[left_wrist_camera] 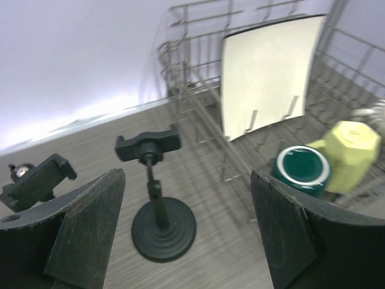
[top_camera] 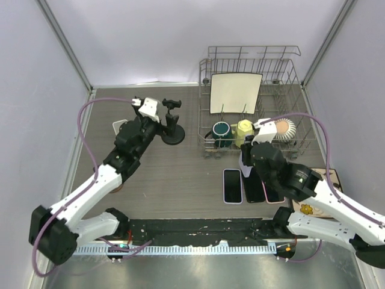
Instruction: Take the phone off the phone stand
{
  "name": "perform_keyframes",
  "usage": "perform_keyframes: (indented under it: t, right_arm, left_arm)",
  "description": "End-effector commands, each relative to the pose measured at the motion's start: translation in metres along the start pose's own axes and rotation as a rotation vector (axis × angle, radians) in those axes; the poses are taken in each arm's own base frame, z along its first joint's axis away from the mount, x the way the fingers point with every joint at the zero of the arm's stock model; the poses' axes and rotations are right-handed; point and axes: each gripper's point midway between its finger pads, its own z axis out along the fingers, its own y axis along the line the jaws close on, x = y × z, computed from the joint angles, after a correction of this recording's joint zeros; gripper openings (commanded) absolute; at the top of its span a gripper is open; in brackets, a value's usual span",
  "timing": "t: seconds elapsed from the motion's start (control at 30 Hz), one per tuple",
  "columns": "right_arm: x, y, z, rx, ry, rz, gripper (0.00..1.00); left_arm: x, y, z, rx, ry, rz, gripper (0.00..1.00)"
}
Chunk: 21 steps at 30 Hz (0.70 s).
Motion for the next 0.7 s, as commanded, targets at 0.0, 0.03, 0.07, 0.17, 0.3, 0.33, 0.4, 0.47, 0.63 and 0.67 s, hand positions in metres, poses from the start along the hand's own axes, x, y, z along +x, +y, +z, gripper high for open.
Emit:
perform_keyframes:
  t: [0.0,0.03,0.07,0.17,0.3,0.33,0.4,0.47,0.63,0.67]
  right_arm:
    - [-0.048,0.032,0.000,-0.082,-0.080,0.133,0.01]
    - [-0.053,0.040,0.002,-0.091,-0.074,0.162,0.01]
    - [-0.053,0.043,0.004,-0.088,-0.065,0.172,0.01]
    - [-0.057,0.051,0.010,-0.062,-0.034,0.220,0.01]
    - [-0.056,0.054,0.020,0.008,-0.004,0.290,0.01]
    - [-0.060,0.055,0.021,0.017,-0.007,0.313,0.01]
    - [-0.057,0.053,0.025,0.067,0.002,0.363,0.01]
    - [-0.059,0.056,0.027,0.077,0.002,0.418,0.01]
    - [-0.050,0.063,0.030,0.066,0.032,0.487,0.01]
    - [-0.048,0.064,0.030,0.063,0.037,0.496,0.01]
  left_arm:
    - [-0.013,-0.032,-0.042,0.073,-0.007,0.091,0.89]
    - [-0.011,-0.037,-0.050,0.085,0.006,0.098,0.89]
    - [-0.011,-0.039,-0.056,0.074,0.006,0.101,0.89]
    - [-0.018,-0.066,-0.079,0.144,-0.020,0.089,0.90]
    - [-0.014,-0.108,-0.099,0.243,-0.018,0.113,0.93]
    - [-0.012,-0.114,-0.100,0.256,-0.015,0.122,0.93]
    - [-0.007,-0.135,-0.104,0.293,-0.003,0.153,0.94]
    - [0.000,-0.151,-0.102,0.317,0.001,0.179,0.95]
    - [0.003,-0.190,-0.098,0.370,-0.017,0.218,0.95]
    - [0.004,-0.196,-0.096,0.383,-0.017,0.223,0.95]
